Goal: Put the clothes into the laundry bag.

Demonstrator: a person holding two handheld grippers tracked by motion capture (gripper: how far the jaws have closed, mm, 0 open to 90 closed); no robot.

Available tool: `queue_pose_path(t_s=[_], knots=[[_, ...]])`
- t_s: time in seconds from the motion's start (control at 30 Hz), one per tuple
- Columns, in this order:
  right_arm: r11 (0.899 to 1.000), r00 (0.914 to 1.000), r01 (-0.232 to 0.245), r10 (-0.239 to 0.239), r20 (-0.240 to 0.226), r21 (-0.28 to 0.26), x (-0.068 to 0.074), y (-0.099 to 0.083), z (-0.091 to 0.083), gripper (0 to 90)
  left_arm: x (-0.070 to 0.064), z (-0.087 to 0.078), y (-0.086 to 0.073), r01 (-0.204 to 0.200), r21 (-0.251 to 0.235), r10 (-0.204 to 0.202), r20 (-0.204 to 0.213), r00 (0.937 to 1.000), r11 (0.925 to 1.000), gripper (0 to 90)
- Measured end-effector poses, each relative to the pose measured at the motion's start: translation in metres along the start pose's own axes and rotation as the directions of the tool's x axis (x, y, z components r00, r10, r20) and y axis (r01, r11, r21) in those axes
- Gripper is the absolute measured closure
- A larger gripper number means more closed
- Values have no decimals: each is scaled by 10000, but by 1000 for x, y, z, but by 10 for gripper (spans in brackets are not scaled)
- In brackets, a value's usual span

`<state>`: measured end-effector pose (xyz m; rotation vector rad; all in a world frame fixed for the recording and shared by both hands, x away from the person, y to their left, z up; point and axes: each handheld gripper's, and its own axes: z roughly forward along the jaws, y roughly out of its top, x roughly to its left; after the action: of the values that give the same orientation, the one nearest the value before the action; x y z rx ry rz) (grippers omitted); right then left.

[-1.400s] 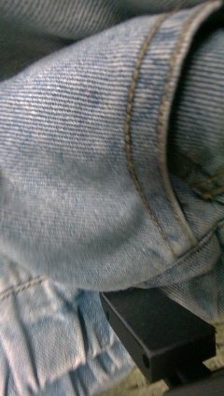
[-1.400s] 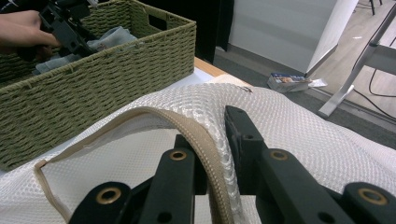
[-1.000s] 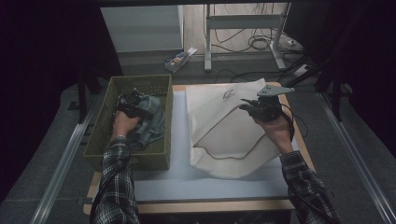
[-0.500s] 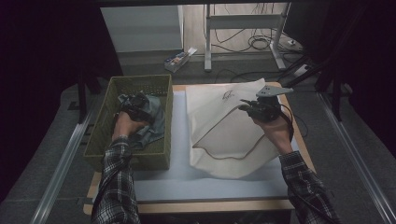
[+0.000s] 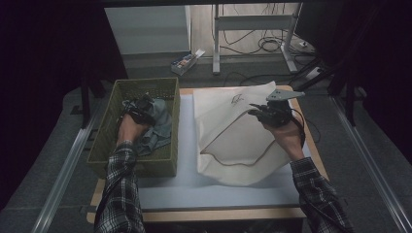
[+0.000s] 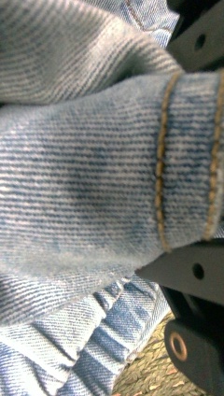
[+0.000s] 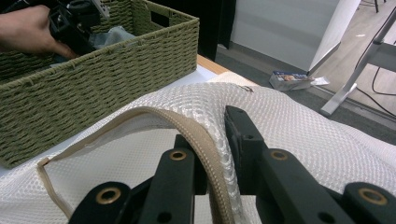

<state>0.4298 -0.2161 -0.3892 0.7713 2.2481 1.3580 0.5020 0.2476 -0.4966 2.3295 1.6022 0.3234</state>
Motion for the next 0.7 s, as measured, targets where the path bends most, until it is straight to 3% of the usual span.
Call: queue_pose_path(t_s=[0.33,0.63,0.7], knots=[[10000,10000,-55,55,14,-44,-2,0,-1,795,4,-9,-1,102,-234,-99,129,9999,9997,616],[9998,9998,-176,175,-38,-39,-3,-1,0,817,9,-26,-4,308,-965,-288,215,9994,9949,617],[9998,9998,-170,170,-53,-39,-3,-1,0,824,12,-33,-6,494,-1348,-452,337,9984,9896,616]])
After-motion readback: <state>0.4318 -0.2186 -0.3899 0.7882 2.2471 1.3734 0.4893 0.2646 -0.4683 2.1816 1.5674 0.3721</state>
